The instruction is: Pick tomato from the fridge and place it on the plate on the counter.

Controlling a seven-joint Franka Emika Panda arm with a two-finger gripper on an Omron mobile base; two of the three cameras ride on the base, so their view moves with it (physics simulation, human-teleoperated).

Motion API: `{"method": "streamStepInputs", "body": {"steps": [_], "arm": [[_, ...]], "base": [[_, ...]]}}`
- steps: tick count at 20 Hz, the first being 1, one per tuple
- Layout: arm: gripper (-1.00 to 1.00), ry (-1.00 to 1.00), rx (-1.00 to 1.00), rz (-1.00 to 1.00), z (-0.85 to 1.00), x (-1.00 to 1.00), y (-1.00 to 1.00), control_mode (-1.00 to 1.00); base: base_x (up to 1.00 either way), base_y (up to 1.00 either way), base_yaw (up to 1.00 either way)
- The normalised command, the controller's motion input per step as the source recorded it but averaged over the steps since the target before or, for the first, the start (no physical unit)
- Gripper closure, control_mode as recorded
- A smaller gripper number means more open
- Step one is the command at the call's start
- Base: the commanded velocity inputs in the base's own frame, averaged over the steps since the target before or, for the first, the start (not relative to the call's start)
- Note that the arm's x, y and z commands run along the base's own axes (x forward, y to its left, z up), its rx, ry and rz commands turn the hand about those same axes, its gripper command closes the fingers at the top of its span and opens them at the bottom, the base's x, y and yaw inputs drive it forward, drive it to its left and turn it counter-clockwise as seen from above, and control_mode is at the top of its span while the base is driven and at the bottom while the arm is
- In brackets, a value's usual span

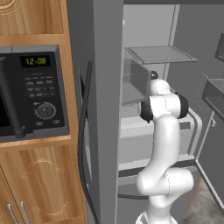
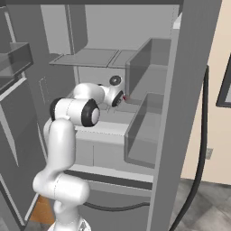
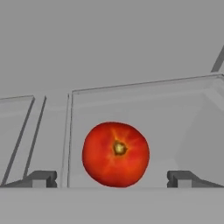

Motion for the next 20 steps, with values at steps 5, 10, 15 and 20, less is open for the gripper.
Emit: {"method": "streamStepInputs", "body": {"steps": [5, 10, 15, 20], "arm": [[-1.00, 0.00, 0.00, 0.00, -0.11, 0.15, -0.03, -1.00], [-1.00, 0.00, 0.00, 0.00, -0.05, 0.07, -0.10, -1.00], [-1.00, 0.00, 0.00, 0.00, -0.07, 0.04, -0.06, -1.00], [-1.00, 0.00, 0.00, 0.00, -0.15, 0.13, 0.00, -1.00]], "base": [[0.00, 0.00, 0.00], [0.00, 0.00, 0.00], [0.00, 0.00, 0.00], [0.00, 0.00, 0.00]]}}
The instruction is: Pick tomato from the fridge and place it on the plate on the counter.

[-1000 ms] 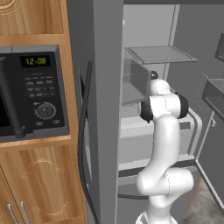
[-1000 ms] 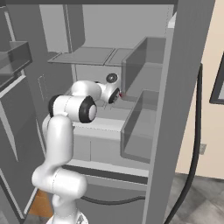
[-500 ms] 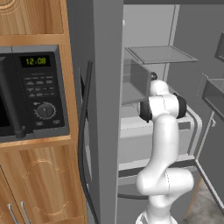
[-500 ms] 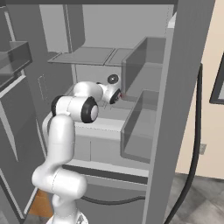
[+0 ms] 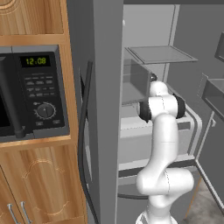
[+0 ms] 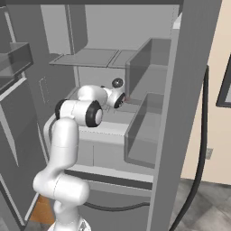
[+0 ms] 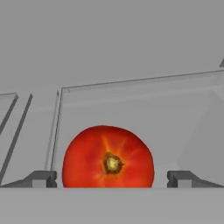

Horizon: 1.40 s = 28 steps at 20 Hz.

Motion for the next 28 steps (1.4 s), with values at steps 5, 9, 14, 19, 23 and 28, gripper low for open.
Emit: {"method": "streamStepInputs", "body": {"steps": [5, 9, 14, 19, 23, 28], "arm": [[-1.00, 0.00, 0.00, 0.00, -0.10, 0.07, 0.00, -1.00], [-1.00, 0.00, 0.00, 0.00, -0.02, 0.09, 0.00, -1.00], [-1.00, 0.00, 0.00, 0.00, 0.00, 0.19, 0.00, -1.00], [-1.00, 0.00, 0.00, 0.00, 0.00, 0.07, 0.00, -1.00], [-1.00, 0.00, 0.00, 0.00, 0.00, 0.00, 0.00, -1.00], [-1.00, 0.00, 0.00, 0.00, 0.00, 0.00, 0.00, -1.00]], "base": [[0.00, 0.00, 0.00], [0.00, 0.00, 0.00], [0.00, 0.00, 0.00], [0.00, 0.00, 0.00], [0.00, 0.00, 0.00], [0.00, 0.00, 0.00]]}}
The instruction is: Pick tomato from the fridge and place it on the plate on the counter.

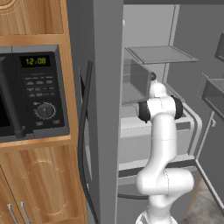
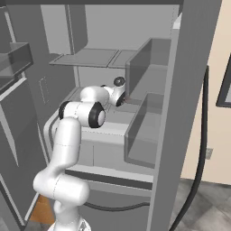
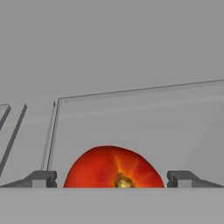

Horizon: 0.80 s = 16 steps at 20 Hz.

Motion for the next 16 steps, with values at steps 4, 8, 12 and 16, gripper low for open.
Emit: {"method": "streamStepInputs", "body": {"steps": [4, 8, 12, 16], "arm": [[1.00, 0.00, 0.00, 0.00, 0.00, 0.00, 0.00, -1.00], [1.00, 0.00, 0.00, 0.00, 0.00, 0.00, 0.00, -1.00], [1.00, 0.00, 0.00, 0.00, 0.00, 0.00, 0.00, -1.00], [1.00, 0.00, 0.00, 0.00, 0.00, 0.00, 0.00, -1.00]], "base": [[0.00, 0.00, 0.00], [0.00, 0.00, 0.00], [0.00, 0.00, 0.00], [0.00, 0.00, 0.00]]}}
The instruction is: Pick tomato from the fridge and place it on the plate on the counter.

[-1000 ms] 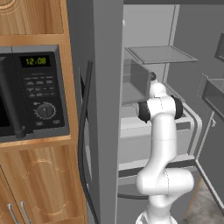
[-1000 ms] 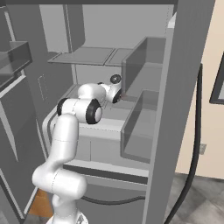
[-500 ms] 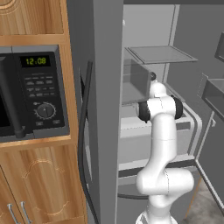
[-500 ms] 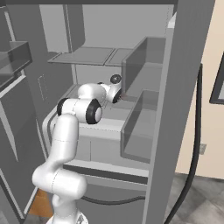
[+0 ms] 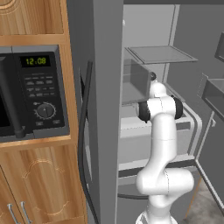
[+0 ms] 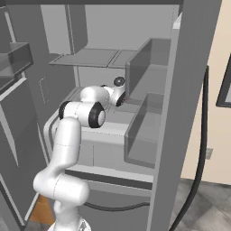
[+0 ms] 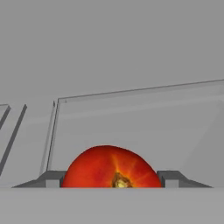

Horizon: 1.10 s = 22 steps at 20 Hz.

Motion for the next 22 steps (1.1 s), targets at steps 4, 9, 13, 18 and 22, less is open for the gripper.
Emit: {"method": "streamStepInputs", "body": {"steps": [4, 9, 13, 18, 22], "arm": [[1.00, 0.01, 0.00, 0.00, 0.00, -0.01, 0.00, -1.00], [1.00, -0.01, 0.00, 0.00, 0.00, -0.37, 0.00, -1.00], [1.00, -0.08, 0.00, 0.00, 0.00, -0.81, 0.00, -1.00], [1.00, -0.11, 0.00, 0.00, 0.00, -0.97, 0.00, -1.00], [1.00, -0.02, 0.00, 0.00, 0.00, -0.99, 0.00, -1.00]], "base": [[0.00, 0.00, 0.00], [0.00, 0.00, 0.00], [0.00, 0.00, 0.00], [0.00, 0.00, 0.00], [0.00, 0.00, 0.00]]}}
